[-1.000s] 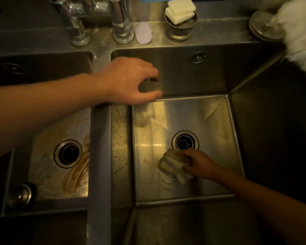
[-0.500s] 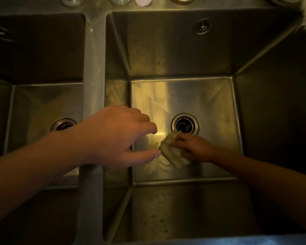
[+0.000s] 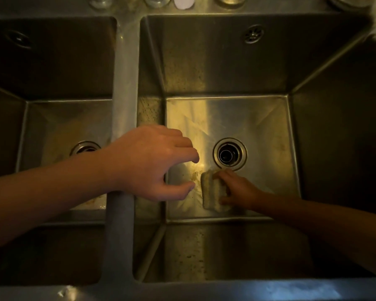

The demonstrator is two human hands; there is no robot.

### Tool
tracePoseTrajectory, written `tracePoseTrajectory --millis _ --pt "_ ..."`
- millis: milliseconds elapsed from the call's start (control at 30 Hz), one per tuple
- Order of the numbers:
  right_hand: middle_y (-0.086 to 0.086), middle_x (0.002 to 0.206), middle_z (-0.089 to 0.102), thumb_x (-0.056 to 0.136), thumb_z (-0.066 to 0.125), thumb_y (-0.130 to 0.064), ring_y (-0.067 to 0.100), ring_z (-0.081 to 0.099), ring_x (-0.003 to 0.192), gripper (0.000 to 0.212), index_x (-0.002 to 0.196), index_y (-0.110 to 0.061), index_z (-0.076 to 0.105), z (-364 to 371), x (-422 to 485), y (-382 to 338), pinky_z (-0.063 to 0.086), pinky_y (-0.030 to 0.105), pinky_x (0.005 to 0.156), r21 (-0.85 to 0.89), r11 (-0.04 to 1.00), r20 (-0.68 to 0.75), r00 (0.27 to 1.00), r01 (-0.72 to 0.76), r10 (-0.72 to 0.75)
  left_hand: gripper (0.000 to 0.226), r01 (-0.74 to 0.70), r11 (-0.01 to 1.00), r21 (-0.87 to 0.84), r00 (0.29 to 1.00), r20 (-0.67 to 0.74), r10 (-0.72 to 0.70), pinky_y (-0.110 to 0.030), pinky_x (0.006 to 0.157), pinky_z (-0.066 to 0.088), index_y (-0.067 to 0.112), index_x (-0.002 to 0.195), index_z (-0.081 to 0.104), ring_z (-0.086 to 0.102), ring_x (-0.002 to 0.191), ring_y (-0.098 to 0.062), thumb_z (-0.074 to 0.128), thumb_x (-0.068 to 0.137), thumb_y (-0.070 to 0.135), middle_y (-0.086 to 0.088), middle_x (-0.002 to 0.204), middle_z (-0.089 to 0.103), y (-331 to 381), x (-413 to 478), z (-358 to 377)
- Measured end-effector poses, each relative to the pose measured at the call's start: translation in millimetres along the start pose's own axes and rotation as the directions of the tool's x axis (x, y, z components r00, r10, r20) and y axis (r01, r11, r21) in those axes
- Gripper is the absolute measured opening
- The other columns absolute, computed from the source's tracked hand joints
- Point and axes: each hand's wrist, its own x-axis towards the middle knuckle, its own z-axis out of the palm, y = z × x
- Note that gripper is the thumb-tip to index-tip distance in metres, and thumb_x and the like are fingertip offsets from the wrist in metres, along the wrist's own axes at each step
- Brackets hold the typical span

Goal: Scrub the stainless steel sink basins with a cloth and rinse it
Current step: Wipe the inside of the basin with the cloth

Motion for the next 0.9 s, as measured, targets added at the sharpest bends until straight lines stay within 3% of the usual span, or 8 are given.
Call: tracePoseTrajectory --millis 133,200,367,467,633,900 --pt "-0.01 0.134 0.04 0.071 0.085 -0.029 0.011 0.056 0.109 0.079 0.133 -0.039 0.037 31.4 0.8 -20.8 0.055 0.029 0.087 0.104 0.993 -0.058 0.997 -0.051 0.057 0.048 0.03 1.0 0.004 0.999 0.012 -0.03 -0.034 0.076 0.053 0.023 0.116 0.068 0.062 0.092 -0.01 0.054 0.086 0.057 0.007 0.103 0.068 -0.1 -1.0 -1.0" --pt "-0.01 0.133 0.04 0.07 0.086 -0.031 0.013 0.056 0.111 0.081 0.133 -0.04 0.035 44.4 4.5 -30.6 0.053 0.031 0.091 0.169 0.981 -0.111 0.987 -0.093 0.112 0.048 0.037 0.999 0.013 0.999 0.025 -0.037 -0.034 0.076 0.053 0.024 0.116 0.068 0.061 0.091 -0.01 0.055 0.085 0.058 0.008 0.103 0.068 -0.1 -0.3 -0.8" --pt "-0.01 0.122 0.045 0.068 0.086 -0.034 0.012 0.058 0.105 0.075 0.126 -0.037 0.038 54.9 15.5 -43.8 0.05 0.029 0.086 0.339 0.931 -0.217 0.952 -0.131 0.213 0.049 0.054 0.999 -0.009 0.998 0.034 -0.053 -0.034 0.076 0.052 0.024 0.117 0.068 0.061 0.092 -0.009 0.054 0.085 0.058 0.008 0.103 0.068 -1.8 -0.2 -1.2" --pt "-0.006 0.119 0.047 0.071 0.083 -0.035 0.014 0.059 0.103 0.068 0.124 -0.033 0.041 48.9 28.0 -55.2 0.052 0.034 0.085 0.408 0.906 -0.293 0.923 -0.116 0.251 0.048 0.056 0.998 -0.029 0.998 0.031 -0.055 -0.035 0.074 0.052 0.023 0.115 0.069 0.062 0.092 -0.011 0.054 0.085 0.057 0.007 0.102 0.068 -1.7 -0.3 -1.2" --pt "0.002 0.119 0.052 0.068 0.083 -0.037 0.022 0.06 0.099 0.068 0.122 -0.023 0.044 17.1 60.3 -56.3 0.052 0.04 0.082 0.317 0.939 -0.395 0.882 -0.132 0.257 0.048 0.074 0.997 -0.024 0.997 0.034 -0.073 -0.034 0.072 0.052 0.025 0.115 0.067 0.061 0.092 -0.01 0.052 0.085 0.058 0.008 0.101 0.067 -1.8 0.6 -2.2" --pt "0.0 0.138 0.042 0.074 0.082 -0.033 0.021 0.056 0.115 0.076 0.137 -0.028 0.039 6.8 32.9 -23.3 0.052 0.038 0.093 0.051 0.999 -0.173 0.985 0.007 0.002 0.051 0.095 0.995 -0.028 0.995 0.041 -0.094 -0.035 0.076 0.053 0.026 0.12 0.065 0.06 0.096 -0.007 0.049 0.086 0.061 0.009 0.106 0.067 -0.5 0.1 -2.5"
